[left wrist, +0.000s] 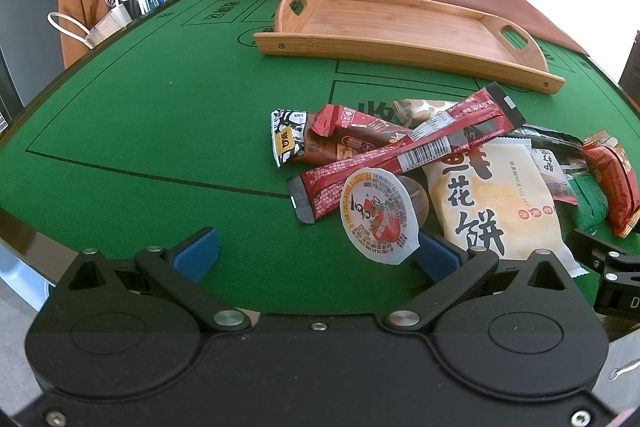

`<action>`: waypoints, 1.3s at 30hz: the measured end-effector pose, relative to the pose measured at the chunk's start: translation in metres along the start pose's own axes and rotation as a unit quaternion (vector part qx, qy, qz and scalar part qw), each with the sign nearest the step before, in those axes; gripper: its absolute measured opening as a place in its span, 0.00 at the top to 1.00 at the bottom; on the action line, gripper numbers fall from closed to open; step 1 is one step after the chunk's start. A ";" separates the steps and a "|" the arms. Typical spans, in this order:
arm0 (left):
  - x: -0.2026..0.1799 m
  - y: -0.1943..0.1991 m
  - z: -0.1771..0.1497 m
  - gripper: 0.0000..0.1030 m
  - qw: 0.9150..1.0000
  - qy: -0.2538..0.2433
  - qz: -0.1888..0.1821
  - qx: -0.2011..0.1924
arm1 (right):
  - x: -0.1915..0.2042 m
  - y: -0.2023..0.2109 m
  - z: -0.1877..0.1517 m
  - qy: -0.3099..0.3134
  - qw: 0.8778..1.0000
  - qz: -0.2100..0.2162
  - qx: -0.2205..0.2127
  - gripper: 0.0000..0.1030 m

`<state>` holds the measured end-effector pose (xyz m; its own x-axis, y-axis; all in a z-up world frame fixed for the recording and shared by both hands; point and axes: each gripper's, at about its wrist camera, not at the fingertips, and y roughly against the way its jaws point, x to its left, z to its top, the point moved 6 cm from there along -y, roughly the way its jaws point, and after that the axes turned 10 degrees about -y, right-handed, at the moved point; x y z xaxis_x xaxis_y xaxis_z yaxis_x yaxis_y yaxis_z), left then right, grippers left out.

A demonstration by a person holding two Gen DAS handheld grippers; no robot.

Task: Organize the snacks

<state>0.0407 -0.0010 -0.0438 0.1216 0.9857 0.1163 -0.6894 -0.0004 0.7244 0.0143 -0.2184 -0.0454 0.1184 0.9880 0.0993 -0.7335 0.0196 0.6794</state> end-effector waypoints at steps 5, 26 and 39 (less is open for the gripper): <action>0.000 0.000 0.000 0.00 1.000 0.000 0.000 0.000 | 0.000 0.001 0.000 0.000 1.000 0.000 -0.001 0.00; 0.000 0.000 0.000 0.00 1.000 0.000 0.000 0.000 | -0.002 0.001 -0.002 -0.001 1.000 0.001 -0.002 0.00; 0.000 0.000 0.000 0.00 1.000 0.000 0.000 -0.001 | -0.001 -0.002 0.000 0.004 1.000 0.006 -0.003 0.00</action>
<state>0.0406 -0.0010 -0.0436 0.1217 0.9857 0.1169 -0.6904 -0.0006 0.7234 0.0159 -0.2199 -0.0464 0.1047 0.9894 0.1009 -0.7383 0.0093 0.6745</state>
